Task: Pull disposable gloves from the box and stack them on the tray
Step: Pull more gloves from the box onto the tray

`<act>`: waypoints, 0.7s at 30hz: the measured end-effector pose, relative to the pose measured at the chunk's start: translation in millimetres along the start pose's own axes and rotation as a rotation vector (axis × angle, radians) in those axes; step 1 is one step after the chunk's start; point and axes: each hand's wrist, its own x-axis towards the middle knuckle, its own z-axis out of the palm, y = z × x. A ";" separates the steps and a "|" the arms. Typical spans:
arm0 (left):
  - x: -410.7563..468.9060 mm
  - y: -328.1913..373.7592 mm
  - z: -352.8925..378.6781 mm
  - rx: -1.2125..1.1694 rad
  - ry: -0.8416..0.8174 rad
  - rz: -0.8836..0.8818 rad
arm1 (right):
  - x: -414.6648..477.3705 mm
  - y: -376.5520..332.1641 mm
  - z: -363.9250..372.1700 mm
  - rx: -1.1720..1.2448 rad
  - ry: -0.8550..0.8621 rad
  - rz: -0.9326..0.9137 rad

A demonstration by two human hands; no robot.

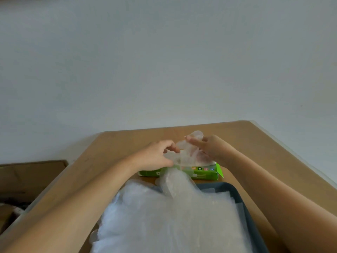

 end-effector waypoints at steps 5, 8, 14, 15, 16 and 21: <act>5.2 6.4 11.9 0.035 -0.172 0.016 | 3.5 3.4 -0.4 -0.011 0.053 -0.113; 11.0 3.7 22.3 0.077 -0.208 -0.013 | 1.5 -6.0 3.1 0.292 0.130 -0.218; 8.4 6.8 15.5 -0.014 -0.228 -0.037 | -47.1 -65.2 -40.8 0.494 -0.085 -0.484; 2.8 10.2 8.5 -0.067 -0.177 -0.035 | -57.8 -68.2 -48.7 0.363 -0.160 -0.487; 0.1 11.6 1.2 -0.124 -0.087 -0.064 | -66.2 -68.6 -54.1 0.228 -0.225 -0.481; -19.8 32.2 -35.3 -0.707 0.153 -0.068 | -101.3 -71.0 -57.5 -0.082 -0.481 -0.401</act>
